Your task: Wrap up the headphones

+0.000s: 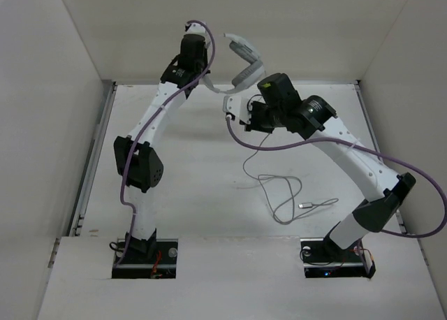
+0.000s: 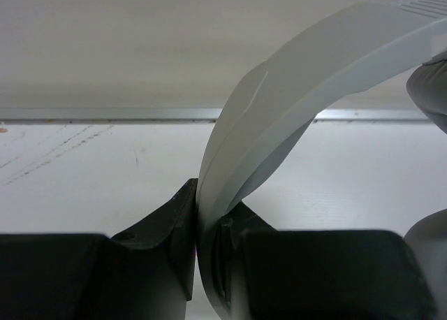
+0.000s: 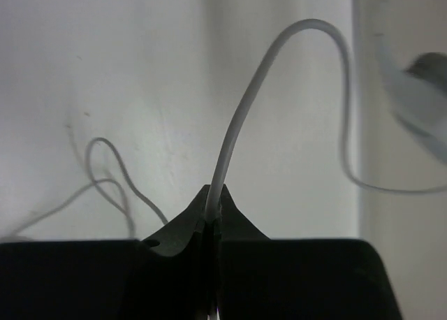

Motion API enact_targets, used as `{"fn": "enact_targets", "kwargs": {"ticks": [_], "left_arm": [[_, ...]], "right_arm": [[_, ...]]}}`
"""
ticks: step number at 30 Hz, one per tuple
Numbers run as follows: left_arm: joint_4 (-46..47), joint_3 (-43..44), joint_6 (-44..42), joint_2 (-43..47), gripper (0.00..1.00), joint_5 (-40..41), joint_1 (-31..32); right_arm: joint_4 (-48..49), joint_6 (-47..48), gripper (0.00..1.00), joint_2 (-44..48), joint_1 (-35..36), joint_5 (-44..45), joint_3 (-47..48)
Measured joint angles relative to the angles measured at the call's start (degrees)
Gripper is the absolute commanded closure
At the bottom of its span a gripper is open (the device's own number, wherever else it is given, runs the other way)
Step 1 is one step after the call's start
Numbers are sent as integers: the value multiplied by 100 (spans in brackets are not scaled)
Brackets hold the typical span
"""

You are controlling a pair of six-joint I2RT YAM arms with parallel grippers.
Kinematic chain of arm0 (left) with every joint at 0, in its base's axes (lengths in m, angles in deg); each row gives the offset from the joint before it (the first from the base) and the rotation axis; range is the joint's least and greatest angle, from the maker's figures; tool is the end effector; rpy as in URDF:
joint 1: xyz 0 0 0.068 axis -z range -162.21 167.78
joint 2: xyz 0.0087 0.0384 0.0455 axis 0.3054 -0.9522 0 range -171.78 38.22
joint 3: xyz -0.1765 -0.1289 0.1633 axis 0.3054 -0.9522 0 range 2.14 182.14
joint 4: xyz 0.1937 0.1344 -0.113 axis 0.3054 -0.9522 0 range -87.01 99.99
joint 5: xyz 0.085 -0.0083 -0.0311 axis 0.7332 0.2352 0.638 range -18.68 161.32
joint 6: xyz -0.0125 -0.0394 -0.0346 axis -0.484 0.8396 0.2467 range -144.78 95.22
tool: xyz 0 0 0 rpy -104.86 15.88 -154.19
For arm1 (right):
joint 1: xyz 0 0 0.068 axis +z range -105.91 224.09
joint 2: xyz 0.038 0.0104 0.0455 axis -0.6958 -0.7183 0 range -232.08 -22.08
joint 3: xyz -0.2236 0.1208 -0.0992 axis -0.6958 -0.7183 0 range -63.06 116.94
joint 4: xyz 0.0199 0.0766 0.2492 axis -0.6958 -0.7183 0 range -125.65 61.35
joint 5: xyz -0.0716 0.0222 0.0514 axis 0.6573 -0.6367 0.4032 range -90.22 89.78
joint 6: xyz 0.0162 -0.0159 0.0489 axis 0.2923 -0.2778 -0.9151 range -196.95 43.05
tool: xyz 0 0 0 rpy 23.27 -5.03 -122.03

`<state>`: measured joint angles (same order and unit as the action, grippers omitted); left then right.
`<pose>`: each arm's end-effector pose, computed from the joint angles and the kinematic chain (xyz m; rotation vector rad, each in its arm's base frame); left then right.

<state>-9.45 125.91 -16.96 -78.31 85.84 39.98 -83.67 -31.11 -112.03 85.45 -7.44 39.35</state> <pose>0.4472 -0.1728 0.4171 0.0410 1.7789 -0.1519 0.2422 0.2193 0.4150 -1.6380 1.6272 0.1060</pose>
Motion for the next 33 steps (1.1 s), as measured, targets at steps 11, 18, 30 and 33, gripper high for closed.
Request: {"fn": "enact_targets", "kwargs": {"ticks": [11,18,30,33], "left_arm": [[-149,-1602,-1364,70,100,-66,743],[-229,-2203,-1593,634,100,-754,1106],[61,-2286,-1563,1700,100,-1596,1187],[35,-2422,-1552,1910,100,-1790,1196]], "right_arm": [[1609,2551,100,72,-726,2155,929],[2780,3038,100,225,-962,2138,415],[3279,2820,100,262,-1515,1665,-404],[3303,2664,100,262,-1759,1576,-476]]}}
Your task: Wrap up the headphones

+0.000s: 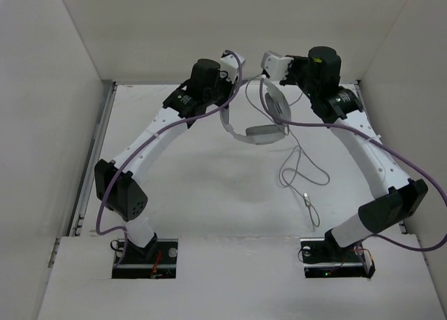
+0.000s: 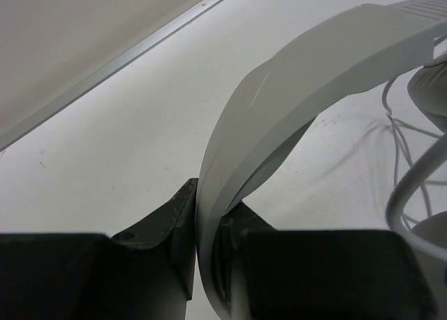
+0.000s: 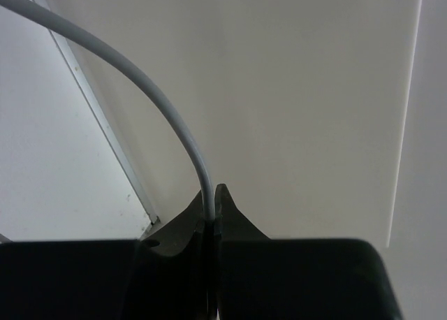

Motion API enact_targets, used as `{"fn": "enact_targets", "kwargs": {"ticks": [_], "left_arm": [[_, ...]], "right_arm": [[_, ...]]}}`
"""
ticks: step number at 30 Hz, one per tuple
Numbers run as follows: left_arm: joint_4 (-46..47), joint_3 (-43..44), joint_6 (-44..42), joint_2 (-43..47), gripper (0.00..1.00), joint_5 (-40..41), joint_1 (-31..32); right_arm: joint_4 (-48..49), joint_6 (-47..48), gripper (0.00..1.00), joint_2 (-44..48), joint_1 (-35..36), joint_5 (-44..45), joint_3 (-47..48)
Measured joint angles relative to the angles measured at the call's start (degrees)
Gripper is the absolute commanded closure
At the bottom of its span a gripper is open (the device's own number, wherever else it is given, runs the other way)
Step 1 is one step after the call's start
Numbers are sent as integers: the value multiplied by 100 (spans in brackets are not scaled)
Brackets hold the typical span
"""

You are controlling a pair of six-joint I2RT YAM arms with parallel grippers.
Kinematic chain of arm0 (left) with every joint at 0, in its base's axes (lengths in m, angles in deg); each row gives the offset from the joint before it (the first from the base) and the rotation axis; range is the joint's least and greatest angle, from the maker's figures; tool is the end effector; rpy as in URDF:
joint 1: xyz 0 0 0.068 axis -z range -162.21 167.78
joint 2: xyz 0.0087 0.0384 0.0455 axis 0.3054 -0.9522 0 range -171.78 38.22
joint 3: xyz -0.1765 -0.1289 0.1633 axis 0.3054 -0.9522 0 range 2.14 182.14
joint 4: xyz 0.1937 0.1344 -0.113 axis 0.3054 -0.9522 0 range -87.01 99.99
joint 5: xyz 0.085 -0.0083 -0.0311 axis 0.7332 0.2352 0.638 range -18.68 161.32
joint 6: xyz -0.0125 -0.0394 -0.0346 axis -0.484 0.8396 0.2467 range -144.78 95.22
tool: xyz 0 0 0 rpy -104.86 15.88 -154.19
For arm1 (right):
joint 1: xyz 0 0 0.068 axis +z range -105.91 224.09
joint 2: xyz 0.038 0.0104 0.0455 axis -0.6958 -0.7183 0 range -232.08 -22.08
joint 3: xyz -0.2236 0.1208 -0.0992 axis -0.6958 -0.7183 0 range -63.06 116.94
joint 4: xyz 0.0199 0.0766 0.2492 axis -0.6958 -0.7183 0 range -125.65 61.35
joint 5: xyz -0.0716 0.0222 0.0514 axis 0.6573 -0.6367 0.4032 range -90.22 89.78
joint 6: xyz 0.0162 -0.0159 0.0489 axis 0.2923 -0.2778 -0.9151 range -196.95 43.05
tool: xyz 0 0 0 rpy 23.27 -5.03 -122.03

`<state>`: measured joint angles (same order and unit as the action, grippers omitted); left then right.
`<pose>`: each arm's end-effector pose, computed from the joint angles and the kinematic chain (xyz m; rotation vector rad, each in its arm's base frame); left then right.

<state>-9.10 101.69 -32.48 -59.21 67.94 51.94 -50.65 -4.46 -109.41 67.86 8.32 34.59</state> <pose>0.3310 -0.2271 0.4123 0.7110 1.7440 -0.3729 0.3179 0.1343 0.4580 -1.2890 1.3046 -0.7392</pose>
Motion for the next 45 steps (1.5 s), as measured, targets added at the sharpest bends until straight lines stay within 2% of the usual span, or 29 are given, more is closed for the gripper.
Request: {"fn": "enact_targets", "kwargs": {"ticks": [8,19,25,31,38,45], "left_arm": [[-22,-46,166,195,100,-326,-2],[-22,31,654,496,100,-973,68],[9,310,1027,529,100,-1228,9],[103,734,1644,529,100,-1449,-372],[245,1318,2326,369,100,-1600,-693],[442,2011,2946,-168,100,-1770,-732]], "right_arm": [[35,-640,100,-15,-459,-245,0],[-234,-2020,100,-146,-568,-1147,2],[-466,-3263,100,-240,-894,-2000,2],[-387,-4859,100,-269,-1220,-2986,-87],[-61,-6371,100,-271,-1209,-4153,-149],[501,-7740,91,-269,-1200,-5069,-304]]}}
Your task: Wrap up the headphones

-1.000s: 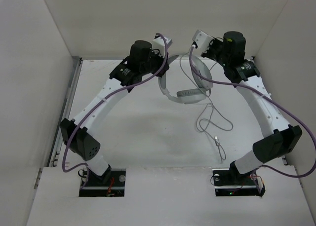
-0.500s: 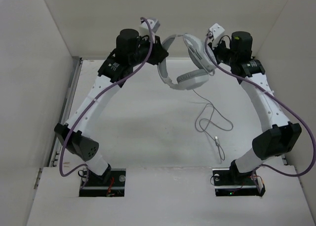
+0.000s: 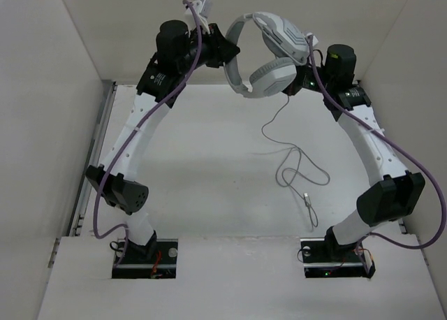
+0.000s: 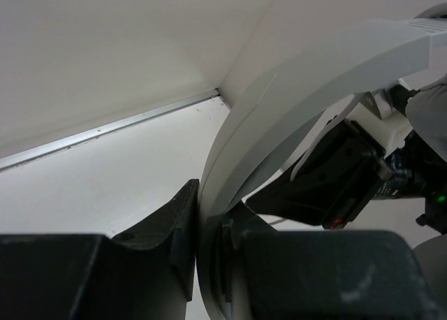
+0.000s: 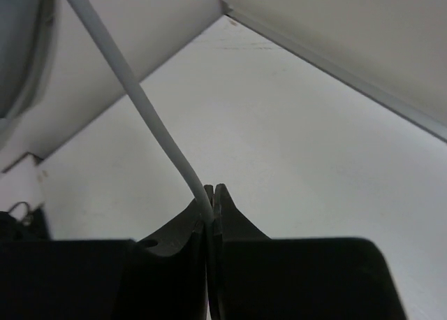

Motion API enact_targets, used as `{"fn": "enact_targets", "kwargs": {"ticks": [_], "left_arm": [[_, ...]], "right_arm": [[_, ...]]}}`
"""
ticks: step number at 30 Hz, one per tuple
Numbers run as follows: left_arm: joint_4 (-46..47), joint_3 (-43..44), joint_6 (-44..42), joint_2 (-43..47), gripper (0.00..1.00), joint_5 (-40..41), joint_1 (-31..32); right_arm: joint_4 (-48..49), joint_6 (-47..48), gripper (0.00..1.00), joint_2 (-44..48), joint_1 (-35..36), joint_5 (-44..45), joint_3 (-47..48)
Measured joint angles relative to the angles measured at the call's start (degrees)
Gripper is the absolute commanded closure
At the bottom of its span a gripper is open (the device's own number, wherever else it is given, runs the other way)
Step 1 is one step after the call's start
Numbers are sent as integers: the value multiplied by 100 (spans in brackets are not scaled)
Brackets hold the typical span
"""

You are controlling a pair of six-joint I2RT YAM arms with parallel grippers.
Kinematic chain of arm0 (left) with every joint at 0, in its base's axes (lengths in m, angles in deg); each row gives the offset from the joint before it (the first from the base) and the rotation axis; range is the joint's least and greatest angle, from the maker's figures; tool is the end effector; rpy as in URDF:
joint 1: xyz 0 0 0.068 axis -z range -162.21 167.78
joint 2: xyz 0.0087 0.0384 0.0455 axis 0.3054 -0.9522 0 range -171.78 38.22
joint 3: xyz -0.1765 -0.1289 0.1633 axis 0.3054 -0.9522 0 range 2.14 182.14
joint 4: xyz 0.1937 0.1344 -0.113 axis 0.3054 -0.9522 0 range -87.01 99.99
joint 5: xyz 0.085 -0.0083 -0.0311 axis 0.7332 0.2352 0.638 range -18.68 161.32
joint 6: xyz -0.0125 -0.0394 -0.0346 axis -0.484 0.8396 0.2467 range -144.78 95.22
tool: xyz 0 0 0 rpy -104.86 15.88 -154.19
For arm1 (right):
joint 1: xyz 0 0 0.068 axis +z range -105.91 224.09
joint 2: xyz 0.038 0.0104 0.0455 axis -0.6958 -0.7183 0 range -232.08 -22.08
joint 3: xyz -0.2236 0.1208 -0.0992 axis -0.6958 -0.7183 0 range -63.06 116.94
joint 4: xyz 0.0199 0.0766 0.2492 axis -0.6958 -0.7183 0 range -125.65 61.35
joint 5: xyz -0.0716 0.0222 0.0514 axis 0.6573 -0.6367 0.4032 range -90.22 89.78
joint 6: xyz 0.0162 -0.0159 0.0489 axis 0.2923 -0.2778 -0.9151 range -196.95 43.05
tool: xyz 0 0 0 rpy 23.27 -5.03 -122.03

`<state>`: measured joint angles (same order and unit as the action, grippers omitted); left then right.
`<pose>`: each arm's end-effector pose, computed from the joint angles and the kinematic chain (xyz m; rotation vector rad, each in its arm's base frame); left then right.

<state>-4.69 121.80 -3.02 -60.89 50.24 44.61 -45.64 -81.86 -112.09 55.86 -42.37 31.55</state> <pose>0.3304 -0.1814 0.5273 0.3796 1.5025 -0.9492 0.3452 0.0964 0.4354 -0.6387 1.6949 0.8616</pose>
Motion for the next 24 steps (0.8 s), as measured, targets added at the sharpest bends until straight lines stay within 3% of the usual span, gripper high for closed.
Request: {"fn": "enact_targets", "kwargs": {"ticks": [6,15,24], "left_arm": [[142,824,369,-603,100,-4,-96],[433,1694,675,-951,99,94,-105],[588,1738,850,-951,98,529,-166]], "right_arm": [[1084,-1593,80,11,35,-824,-699],[3679,-4347,59,11,345,-1338,-2214],[5506,-5882,57,-127,1488,-1386,-2730]]}}
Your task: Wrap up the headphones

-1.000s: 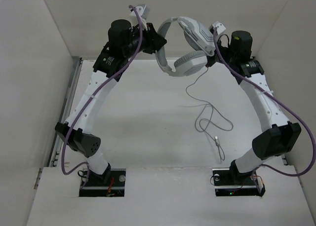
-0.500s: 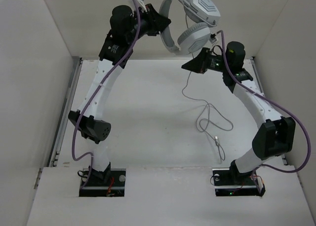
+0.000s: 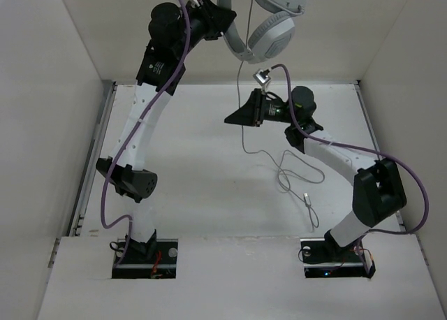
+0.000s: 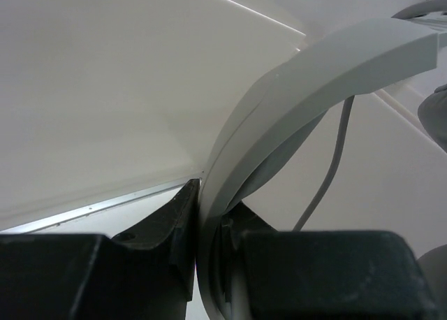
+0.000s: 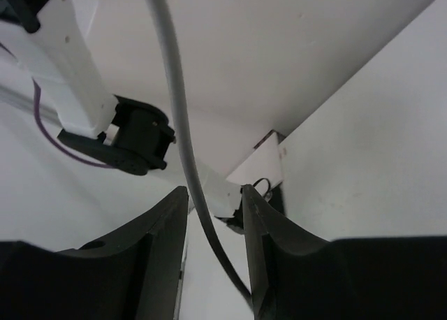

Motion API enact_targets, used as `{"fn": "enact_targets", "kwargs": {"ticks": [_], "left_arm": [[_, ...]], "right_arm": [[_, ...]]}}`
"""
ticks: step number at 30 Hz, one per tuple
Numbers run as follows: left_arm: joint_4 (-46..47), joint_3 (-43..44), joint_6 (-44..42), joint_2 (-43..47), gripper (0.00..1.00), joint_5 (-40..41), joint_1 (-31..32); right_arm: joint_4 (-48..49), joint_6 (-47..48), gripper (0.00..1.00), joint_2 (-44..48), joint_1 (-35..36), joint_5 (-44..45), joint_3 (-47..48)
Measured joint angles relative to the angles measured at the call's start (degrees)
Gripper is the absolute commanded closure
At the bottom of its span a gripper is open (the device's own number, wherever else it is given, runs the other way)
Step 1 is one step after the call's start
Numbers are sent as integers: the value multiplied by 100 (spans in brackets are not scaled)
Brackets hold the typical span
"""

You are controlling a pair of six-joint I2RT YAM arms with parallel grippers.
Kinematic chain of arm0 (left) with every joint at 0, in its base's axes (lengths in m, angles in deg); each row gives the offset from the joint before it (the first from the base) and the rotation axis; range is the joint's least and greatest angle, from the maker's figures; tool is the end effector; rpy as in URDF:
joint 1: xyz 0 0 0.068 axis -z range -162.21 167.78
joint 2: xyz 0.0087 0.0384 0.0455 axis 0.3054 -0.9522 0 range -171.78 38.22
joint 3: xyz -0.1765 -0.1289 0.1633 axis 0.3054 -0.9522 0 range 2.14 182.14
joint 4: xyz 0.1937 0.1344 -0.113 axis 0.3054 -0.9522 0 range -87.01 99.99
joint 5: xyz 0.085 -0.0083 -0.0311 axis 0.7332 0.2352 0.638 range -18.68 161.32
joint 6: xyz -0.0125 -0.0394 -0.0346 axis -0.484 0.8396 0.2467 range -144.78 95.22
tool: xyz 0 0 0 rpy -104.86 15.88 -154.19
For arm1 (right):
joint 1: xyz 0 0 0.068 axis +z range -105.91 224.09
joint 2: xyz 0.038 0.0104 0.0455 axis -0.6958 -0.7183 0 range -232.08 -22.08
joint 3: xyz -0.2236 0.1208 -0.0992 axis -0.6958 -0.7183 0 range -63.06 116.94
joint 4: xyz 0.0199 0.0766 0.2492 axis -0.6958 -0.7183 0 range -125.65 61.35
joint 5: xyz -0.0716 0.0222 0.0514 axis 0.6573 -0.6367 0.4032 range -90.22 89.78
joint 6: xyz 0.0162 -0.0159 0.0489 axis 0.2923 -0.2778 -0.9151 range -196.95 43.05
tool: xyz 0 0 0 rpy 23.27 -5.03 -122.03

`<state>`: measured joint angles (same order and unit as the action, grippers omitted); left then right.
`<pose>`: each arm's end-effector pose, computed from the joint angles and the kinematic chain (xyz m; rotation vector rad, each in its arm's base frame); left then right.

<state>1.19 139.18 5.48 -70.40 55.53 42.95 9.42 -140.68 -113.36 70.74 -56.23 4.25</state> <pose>0.3517 -0.1759 0.5693 0.1948 1.2916 -1.0024 0.3132 0.1903 0.3555 -0.4768 1.6910 1.8647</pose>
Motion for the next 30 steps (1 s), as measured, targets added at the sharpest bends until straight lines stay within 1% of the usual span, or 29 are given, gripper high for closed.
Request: {"fn": "enact_targets", "kwargs": {"ticks": [5,11,13,18,19,26,30], "left_arm": [[-2,11,-114,0,98,345,-122],[-4,149,-411,-13,98,1019,-527],[0,188,-518,-22,98,1325,-647],[-7,188,-715,-63,98,1978,-761],[-7,188,-756,-85,98,2059,-758],[-24,188,-1005,-258,99,2553,-678],[-31,186,-1235,-319,99,2887,-597]], "right_arm": [[387,-234,59,-35,455,-61,-251],[334,-153,61,66,573,-125,-824],[173,-20,65,144,575,-138,-901],[-315,490,85,319,579,-153,-892],[-402,577,87,332,579,-164,-881],[-903,920,88,332,579,-271,-686],[-1298,1202,90,330,649,-321,-396]]}}
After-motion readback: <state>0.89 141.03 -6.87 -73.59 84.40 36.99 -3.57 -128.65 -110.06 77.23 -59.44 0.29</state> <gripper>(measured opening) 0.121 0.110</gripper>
